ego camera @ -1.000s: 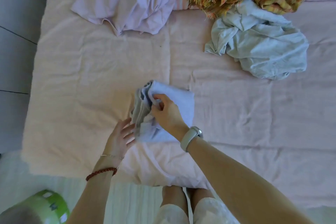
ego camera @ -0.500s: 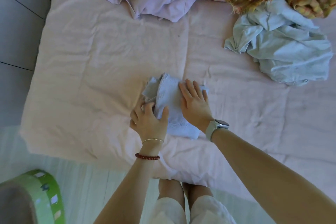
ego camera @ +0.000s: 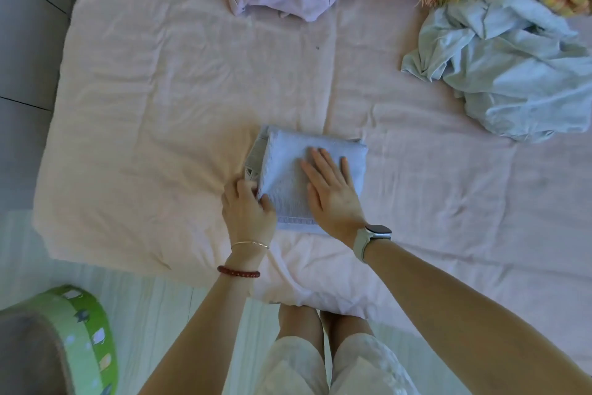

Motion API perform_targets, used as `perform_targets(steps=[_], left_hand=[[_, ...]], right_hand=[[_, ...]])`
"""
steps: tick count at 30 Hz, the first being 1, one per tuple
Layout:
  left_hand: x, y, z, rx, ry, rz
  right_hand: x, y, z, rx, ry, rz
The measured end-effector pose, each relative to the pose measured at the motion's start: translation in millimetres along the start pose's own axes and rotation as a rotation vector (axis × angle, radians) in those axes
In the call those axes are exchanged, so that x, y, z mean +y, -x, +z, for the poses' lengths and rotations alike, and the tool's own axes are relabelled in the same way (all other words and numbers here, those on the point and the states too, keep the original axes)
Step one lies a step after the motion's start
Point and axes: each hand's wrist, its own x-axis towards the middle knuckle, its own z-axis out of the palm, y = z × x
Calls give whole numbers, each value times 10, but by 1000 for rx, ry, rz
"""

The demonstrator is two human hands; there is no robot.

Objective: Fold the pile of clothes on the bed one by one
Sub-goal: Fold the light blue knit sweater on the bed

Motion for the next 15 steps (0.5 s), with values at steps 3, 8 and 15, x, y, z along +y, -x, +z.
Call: perform_targets(steps=[3, 8, 15], left_hand=[[130, 24, 92, 105, -246, 211], [-274, 156, 354, 61, -541, 401], [-650, -51, 366, 28, -516, 435]], right_hand=[[72, -107, -46, 135, 58, 32], [140, -576, -22, -32, 190, 16], [236, -934, -1, -6, 189, -223]])
